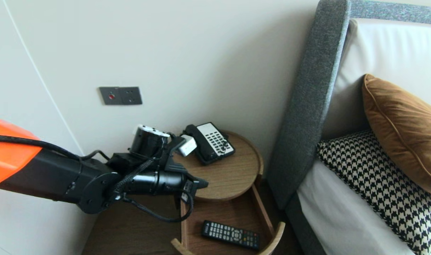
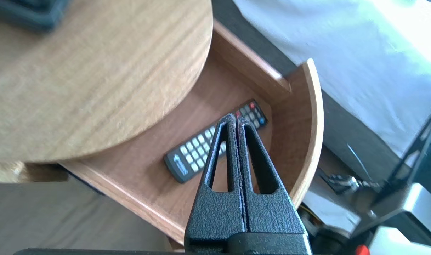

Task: Take the remote control out of the drawer one by one and place them on the table

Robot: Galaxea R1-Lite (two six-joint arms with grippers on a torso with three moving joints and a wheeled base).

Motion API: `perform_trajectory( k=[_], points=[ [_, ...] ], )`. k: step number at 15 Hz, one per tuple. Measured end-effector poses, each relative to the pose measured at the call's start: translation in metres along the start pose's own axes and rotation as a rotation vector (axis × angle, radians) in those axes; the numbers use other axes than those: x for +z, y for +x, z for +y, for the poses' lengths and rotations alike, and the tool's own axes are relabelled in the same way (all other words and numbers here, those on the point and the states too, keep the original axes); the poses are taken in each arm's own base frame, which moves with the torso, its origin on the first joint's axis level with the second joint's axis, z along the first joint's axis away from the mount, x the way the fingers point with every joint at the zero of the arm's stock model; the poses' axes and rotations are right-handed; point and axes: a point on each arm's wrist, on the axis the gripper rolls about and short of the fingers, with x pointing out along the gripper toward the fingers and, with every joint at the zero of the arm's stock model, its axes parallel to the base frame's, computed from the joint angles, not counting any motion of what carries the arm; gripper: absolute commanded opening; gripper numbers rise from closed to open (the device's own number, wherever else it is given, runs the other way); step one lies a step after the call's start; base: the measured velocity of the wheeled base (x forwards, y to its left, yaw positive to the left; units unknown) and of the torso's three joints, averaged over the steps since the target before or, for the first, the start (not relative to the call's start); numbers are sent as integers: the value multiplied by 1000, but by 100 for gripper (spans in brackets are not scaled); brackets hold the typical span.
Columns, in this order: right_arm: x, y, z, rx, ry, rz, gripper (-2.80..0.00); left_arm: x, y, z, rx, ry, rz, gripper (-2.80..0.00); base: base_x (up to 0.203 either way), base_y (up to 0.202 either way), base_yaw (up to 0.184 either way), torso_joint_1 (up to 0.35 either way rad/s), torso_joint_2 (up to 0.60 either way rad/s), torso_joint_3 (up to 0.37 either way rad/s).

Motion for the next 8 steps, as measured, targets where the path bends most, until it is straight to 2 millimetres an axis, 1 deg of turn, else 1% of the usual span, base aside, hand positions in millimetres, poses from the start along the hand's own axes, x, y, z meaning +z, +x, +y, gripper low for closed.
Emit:
perform_trajectory(
  k=[5,6,8],
  points=[
    [0,0,0,0,0,0,-280,-17,12,9,-76,-10,99,-280,0,0,0,0,0,0],
    [0,0,0,0,0,0,-280,-19,15,9,-81,-1,107,0,0,0,0,0,0,0],
    [0,0,0,0,0,0,-280,-24,20,9,-88,-9,153,0,0,0,0,0,0,0]
  ],
)
